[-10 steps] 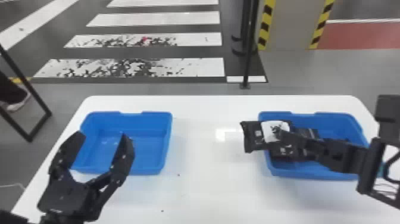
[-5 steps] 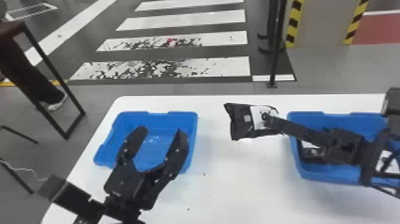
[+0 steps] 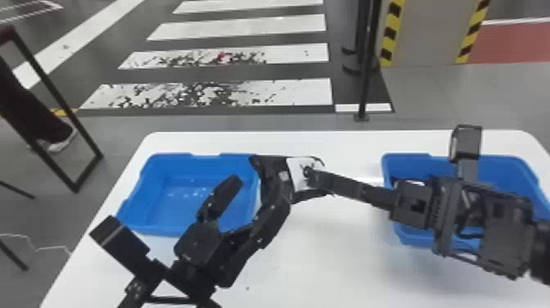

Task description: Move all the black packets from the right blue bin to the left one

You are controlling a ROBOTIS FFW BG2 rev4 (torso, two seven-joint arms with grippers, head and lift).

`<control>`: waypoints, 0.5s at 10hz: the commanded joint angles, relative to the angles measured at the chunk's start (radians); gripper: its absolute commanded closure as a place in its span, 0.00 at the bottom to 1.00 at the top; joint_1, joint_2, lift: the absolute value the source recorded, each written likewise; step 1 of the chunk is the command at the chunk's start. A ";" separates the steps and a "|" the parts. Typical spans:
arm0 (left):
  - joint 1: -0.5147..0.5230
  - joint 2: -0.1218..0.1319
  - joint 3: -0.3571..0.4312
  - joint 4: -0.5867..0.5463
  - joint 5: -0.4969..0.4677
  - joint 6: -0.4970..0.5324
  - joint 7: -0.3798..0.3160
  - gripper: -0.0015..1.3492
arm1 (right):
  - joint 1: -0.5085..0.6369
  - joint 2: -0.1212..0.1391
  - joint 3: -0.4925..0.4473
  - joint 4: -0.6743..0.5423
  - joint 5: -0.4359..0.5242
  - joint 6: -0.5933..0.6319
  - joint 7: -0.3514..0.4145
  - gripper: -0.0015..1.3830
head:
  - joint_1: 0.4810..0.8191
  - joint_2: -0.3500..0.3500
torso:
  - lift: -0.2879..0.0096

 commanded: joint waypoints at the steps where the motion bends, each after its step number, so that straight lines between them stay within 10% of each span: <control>1: -0.001 0.000 0.001 0.000 -0.001 0.009 -0.001 0.09 | -0.007 -0.005 0.041 0.011 -0.023 0.000 0.000 0.84 | 0.63 0.73 | 0.50; 2: 0.001 -0.001 0.005 -0.002 -0.005 0.026 -0.001 0.15 | -0.007 -0.006 0.049 0.014 -0.027 0.000 0.001 0.84 | 0.63 0.75 | 0.50; 4: 0.003 -0.003 0.025 -0.039 -0.035 0.122 0.010 0.93 | -0.012 -0.006 0.049 0.021 -0.031 -0.018 0.001 0.84 | 0.63 0.77 | 0.50; 5: 0.003 -0.003 0.027 -0.051 -0.060 0.147 0.013 0.90 | -0.017 -0.006 0.049 0.026 -0.033 -0.025 0.001 0.84 | 0.63 0.77 | 0.50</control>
